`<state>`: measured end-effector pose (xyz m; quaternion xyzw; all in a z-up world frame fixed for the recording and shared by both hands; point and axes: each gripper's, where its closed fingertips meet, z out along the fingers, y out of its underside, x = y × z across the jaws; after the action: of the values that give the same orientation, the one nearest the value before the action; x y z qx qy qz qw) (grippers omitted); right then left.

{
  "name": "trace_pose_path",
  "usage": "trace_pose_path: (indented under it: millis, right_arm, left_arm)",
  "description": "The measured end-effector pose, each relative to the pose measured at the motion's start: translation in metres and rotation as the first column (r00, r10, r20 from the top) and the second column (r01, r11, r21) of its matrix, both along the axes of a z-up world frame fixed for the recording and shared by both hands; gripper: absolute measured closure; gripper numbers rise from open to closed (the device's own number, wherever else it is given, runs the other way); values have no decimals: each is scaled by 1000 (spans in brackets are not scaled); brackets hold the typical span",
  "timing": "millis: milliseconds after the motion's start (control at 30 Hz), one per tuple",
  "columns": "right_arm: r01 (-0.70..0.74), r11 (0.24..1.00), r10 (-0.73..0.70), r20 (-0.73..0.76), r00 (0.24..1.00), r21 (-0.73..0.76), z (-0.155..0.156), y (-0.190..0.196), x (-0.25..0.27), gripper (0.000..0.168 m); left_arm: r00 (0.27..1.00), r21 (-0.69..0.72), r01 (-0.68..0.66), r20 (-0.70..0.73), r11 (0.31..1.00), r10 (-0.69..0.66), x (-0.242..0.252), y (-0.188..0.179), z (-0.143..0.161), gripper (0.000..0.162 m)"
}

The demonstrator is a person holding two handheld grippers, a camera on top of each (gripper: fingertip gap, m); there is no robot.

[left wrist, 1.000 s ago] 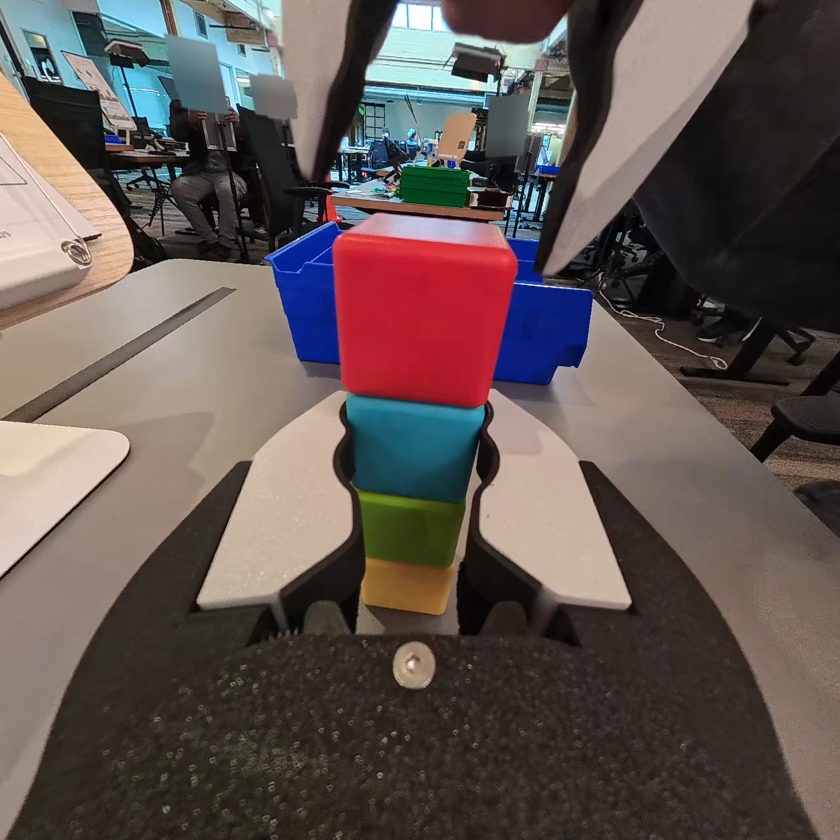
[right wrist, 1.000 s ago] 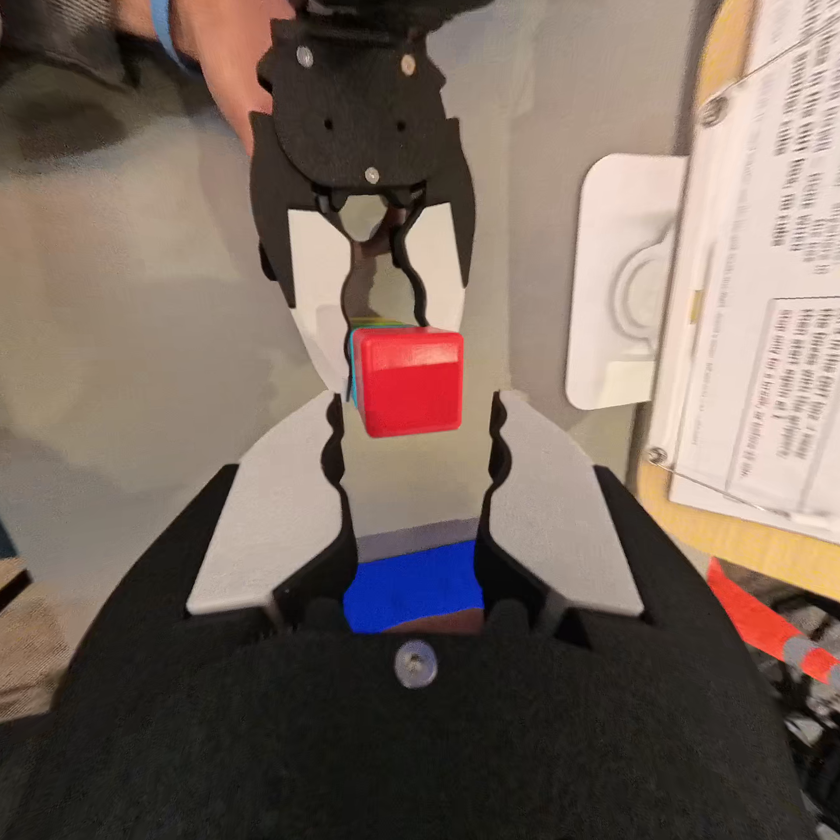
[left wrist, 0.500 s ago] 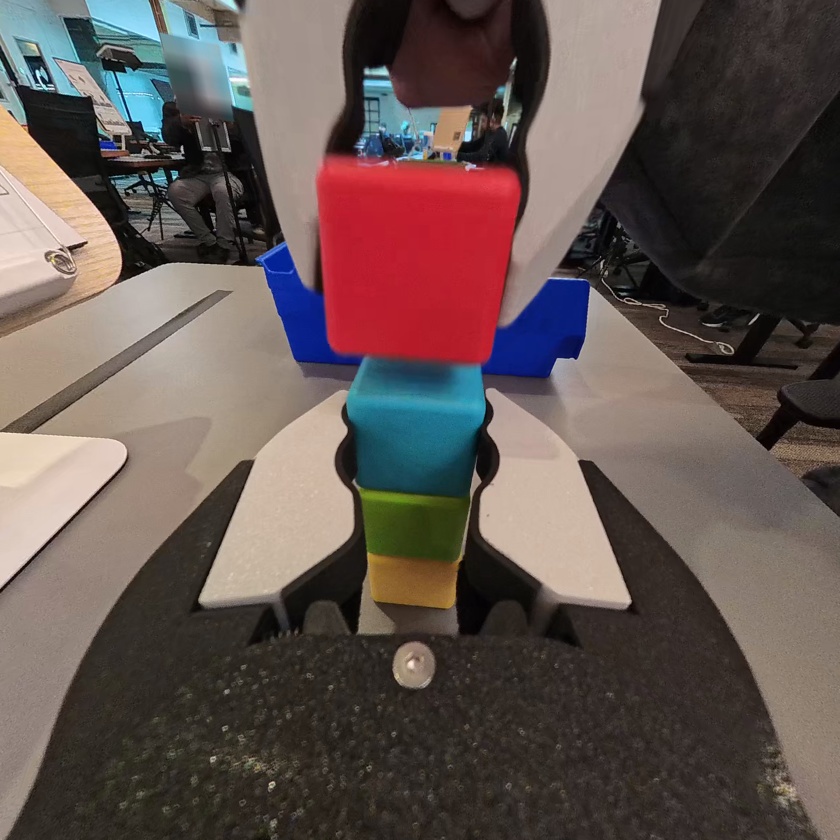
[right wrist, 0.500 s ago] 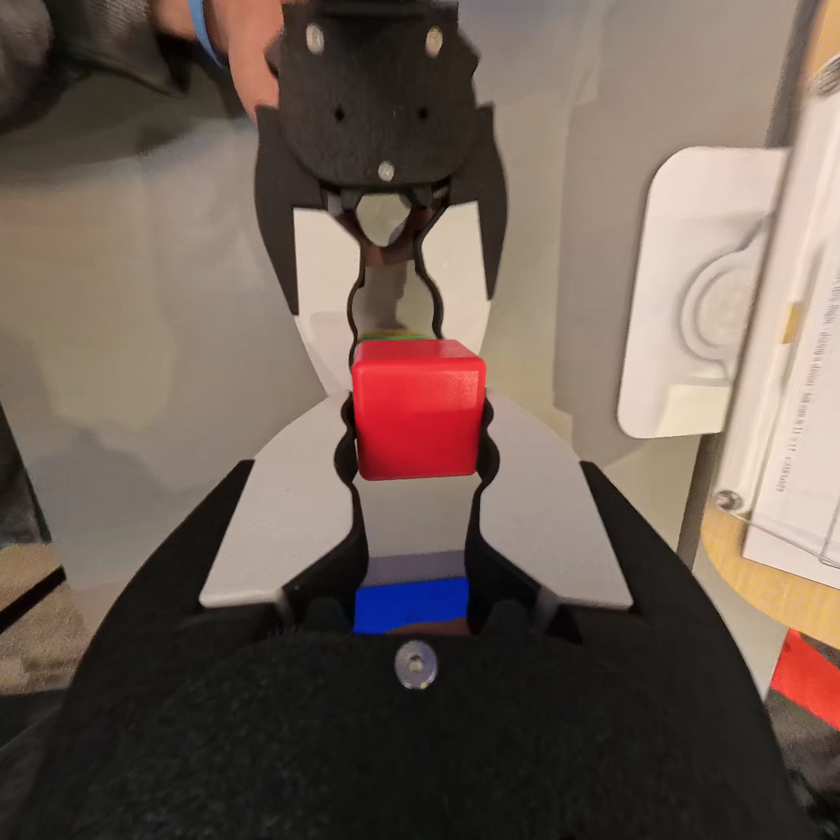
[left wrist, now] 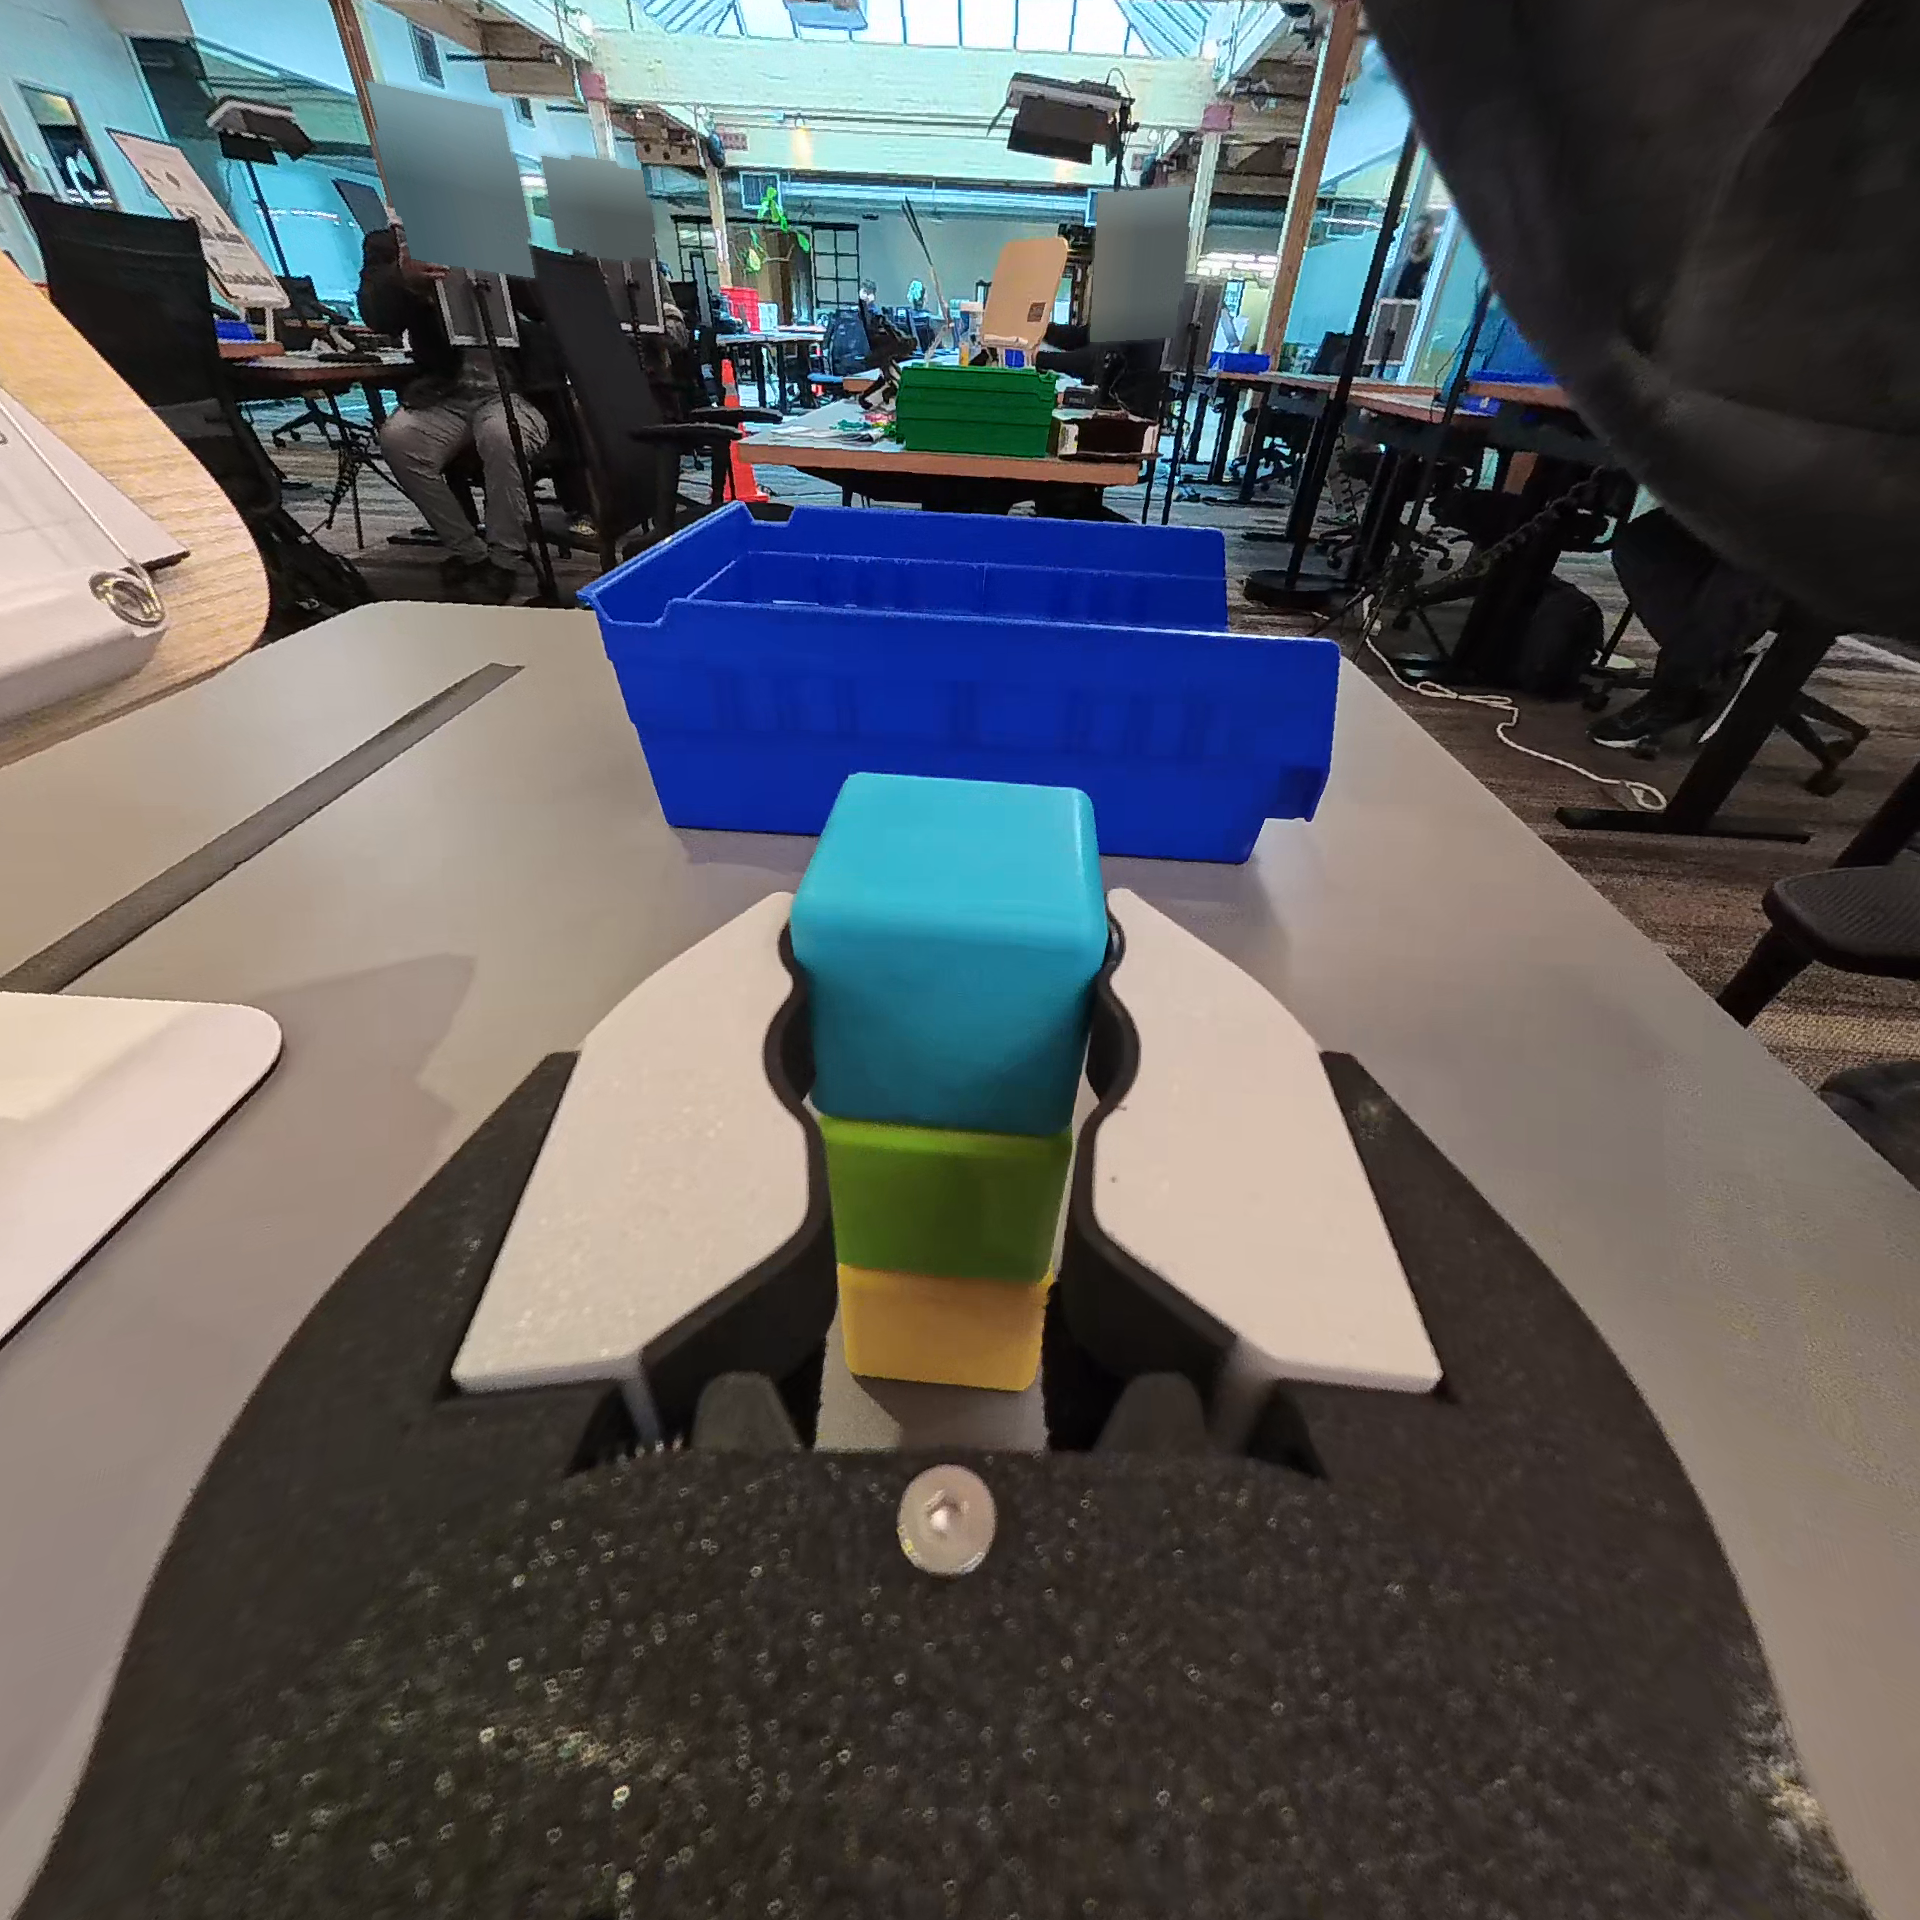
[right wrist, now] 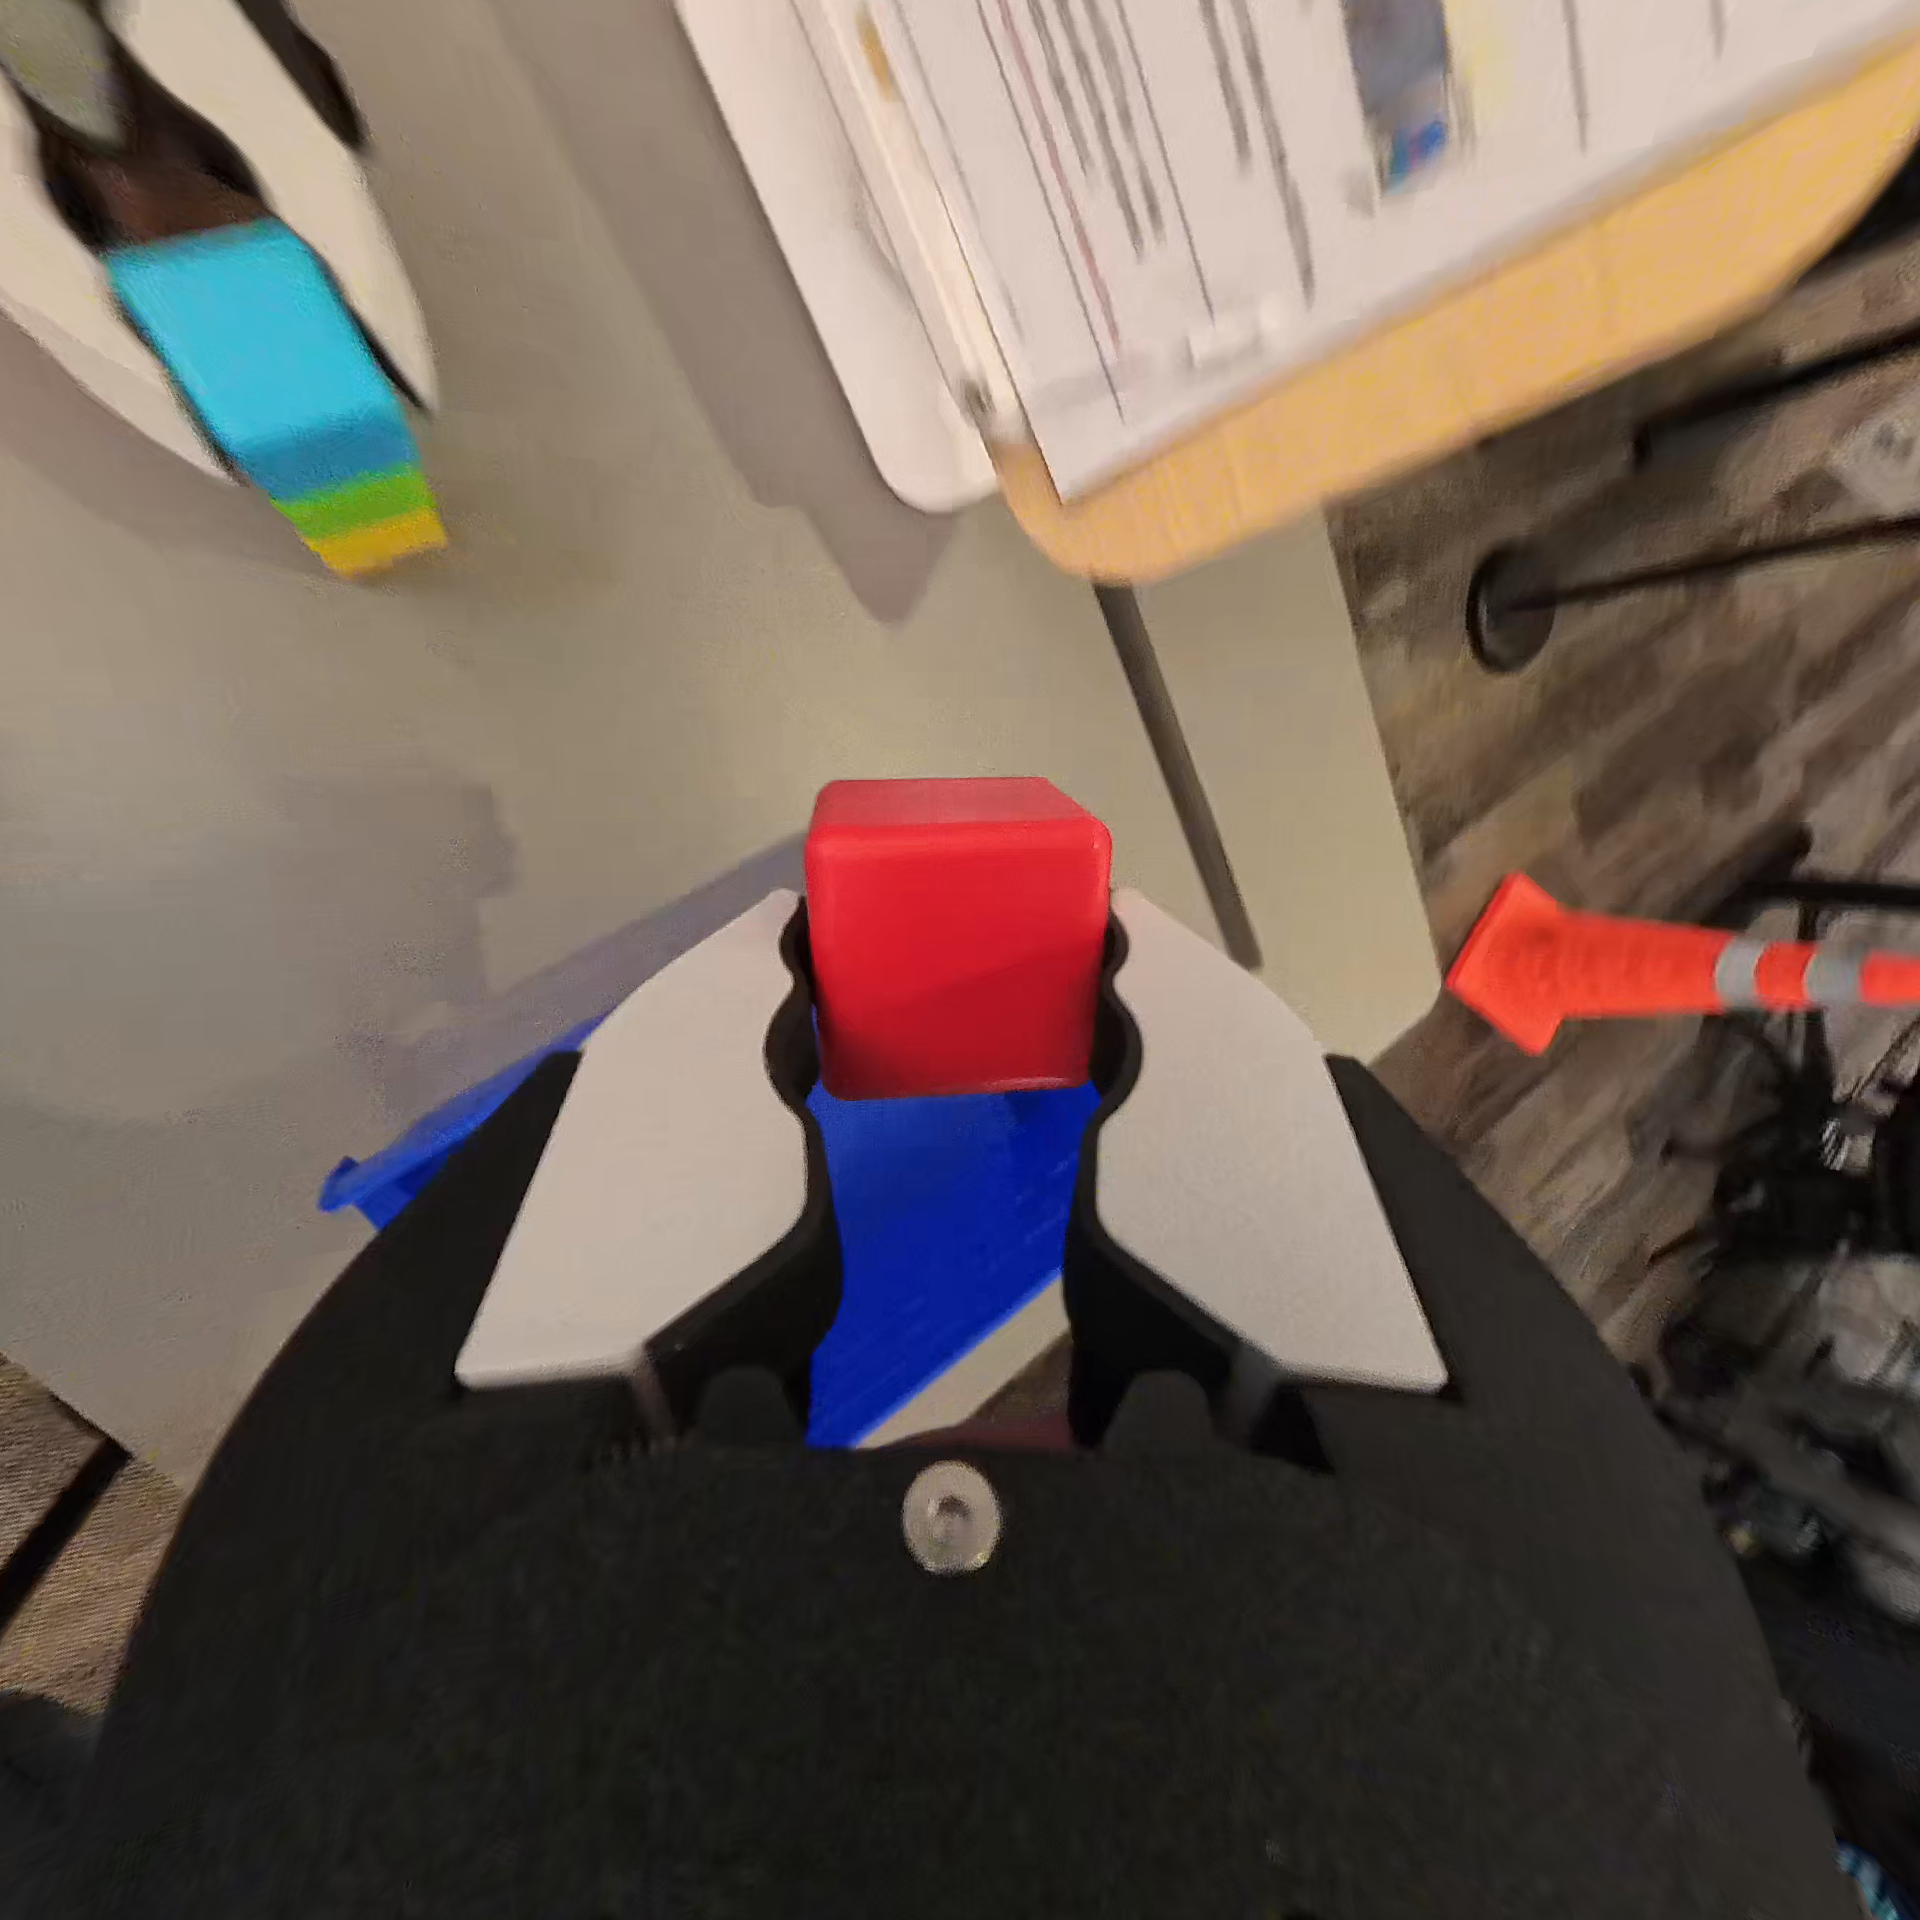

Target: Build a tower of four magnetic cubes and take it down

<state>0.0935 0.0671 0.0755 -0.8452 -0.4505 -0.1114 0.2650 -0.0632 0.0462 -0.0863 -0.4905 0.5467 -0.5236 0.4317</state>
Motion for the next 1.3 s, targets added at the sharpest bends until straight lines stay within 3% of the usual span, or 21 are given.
trace_pose_path:
  millis: [100, 233, 433, 667, 933, 1000, 1067, 1200, 1300]
  right_arm:
    - [124, 991, -124, -6, 992, -51, -35, -8, 51, 117]
    - [248, 954, -251, 3, 968, -167, -104, -22, 99, 117]
    - [316, 881, -322, 45, 946, -352, -202, -47, 122, 117]
    - [325, 859, -325, 68, 943, -395, -247, -59, 127, 117]
    - [343, 856, -351, 54, 935, -386, -257, -52, 128, 117]
    - [342, 873, -350, 43, 936, -347, -248, -49, 129, 104]
    - [349, 899, -360, 7, 933, -263, -224, -46, 126, 100]
    - [342, 940, -328, -249, 911, 13, -149, -54, 88, 102]
    - [321, 930, -226, -408, 884, 179, -120, -88, 47, 108]
  left_arm:
    - [1000, -1, 1, 0, 1000, -1, 0, 0, 0, 113]
    - [1000, -2, 1, 1, 1000, -1, 0, 0, 0, 113]
    - [1000, -3, 1, 1, 1000, -1, 0, 0, 0, 113]
    - [1000, -4, 2, 2, 1000, -2, 0, 0, 0, 113]
    - [1000, 1, 5, 3, 1000, -5, 0, -1, 0, 113]
    - [1000, 4, 10, 7, 1000, -10, -1, -3, 1, 113]
    - [1000, 5, 16, 25, 1000, -16, -2, -5, 4, 104]
    - [999, 5, 7, 52, 1000, -8, -10, -7, 20, 91]
    - [998, 72, -24, -54, 997, 28, -17, -2, 8, 90]
